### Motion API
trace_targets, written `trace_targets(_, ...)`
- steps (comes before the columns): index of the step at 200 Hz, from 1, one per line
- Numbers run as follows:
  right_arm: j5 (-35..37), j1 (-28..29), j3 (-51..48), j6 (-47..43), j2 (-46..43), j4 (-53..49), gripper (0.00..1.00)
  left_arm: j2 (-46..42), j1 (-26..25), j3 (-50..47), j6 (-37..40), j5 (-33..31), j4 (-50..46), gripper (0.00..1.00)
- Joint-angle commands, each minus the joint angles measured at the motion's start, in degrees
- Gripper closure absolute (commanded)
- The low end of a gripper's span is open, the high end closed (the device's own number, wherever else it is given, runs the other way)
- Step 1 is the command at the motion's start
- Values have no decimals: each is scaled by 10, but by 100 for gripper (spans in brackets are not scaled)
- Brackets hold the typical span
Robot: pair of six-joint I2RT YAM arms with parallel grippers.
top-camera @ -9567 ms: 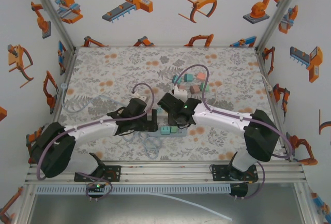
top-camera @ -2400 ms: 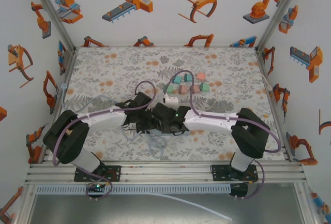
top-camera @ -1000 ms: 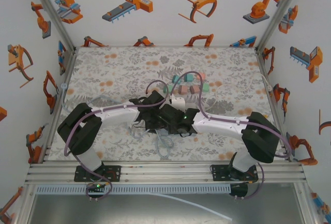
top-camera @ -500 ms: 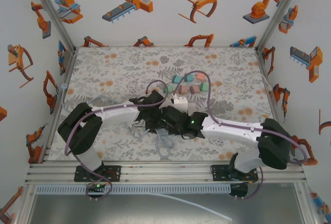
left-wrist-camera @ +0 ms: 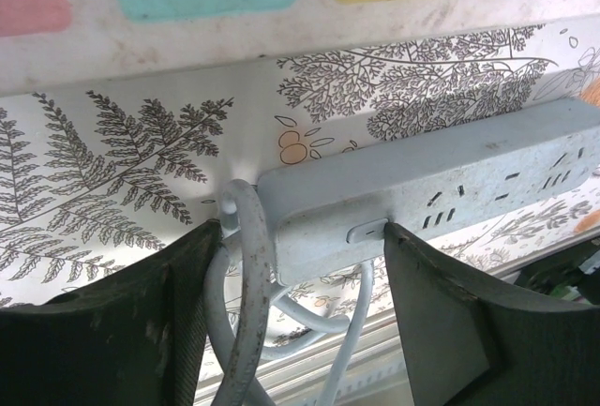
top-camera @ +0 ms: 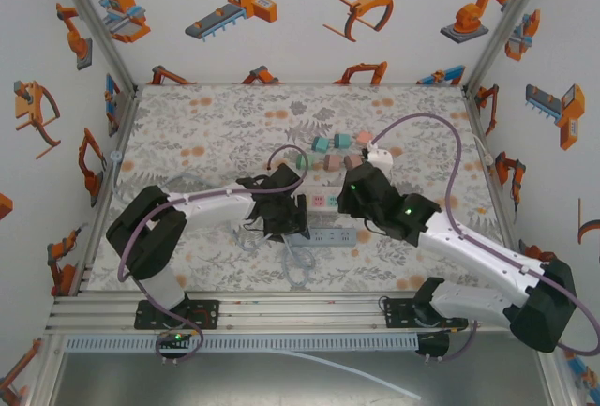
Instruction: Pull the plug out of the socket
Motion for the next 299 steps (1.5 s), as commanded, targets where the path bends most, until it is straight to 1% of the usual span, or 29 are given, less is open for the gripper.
trace_targets(1, 19, -25, 3, -91, -26, 11, 97, 128, -46, -56, 56, -141, -141, 34)
trace_targets(34, -12, -59, 4, -161, -39, 48, 97, 77, -34, -25, 71, -157, -178, 29)
trace_targets(55, -16, -68, 9, -195, -34, 65, 98, 42, -26, 0, 86, -172, -211, 23)
trace_targets(74, -29, -80, 17, -208, -25, 81, 98, 8, -15, 23, 100, -181, -235, 17)
trace_targets(113, -79, -105, 53, -233, 11, 120, 98, -79, 2, 52, 126, -153, -242, 9)
trace_targets(139, -147, -117, 82, -304, 55, 180, 99, -154, 10, 60, 151, -114, -210, 7)
trace_targets(163, -180, -128, 131, -361, 122, 223, 100, -252, 21, 32, 173, -54, -145, 5)
trace_targets(183, -247, -144, 177, -403, 182, 255, 100, -350, 28, 0, 194, -30, -100, 0)
trace_targets(186, -256, -147, 182, -406, 188, 258, 100, -365, 29, -5, 197, -30, -96, 0)
trace_targets(198, -301, -160, 219, -414, 230, 262, 100, -421, 30, -17, 213, -37, -89, 3)
trace_targets(210, -335, -170, 258, -421, 278, 261, 100, -471, 32, -25, 232, -50, -92, 3)
trace_targets(235, -383, -184, 339, -430, 372, 260, 100, -551, 32, -40, 260, -82, -107, 3)
trace_targets(247, -393, -187, 377, -432, 418, 260, 100, -582, 33, -50, 262, -95, -107, 3)
trace_targets(268, -402, -188, 443, -448, 496, 259, 100, -622, 33, -67, 259, -99, -97, 3)
trace_targets(299, -404, -188, 526, -446, 600, 269, 100, -641, 33, -71, 246, -112, -115, 3)
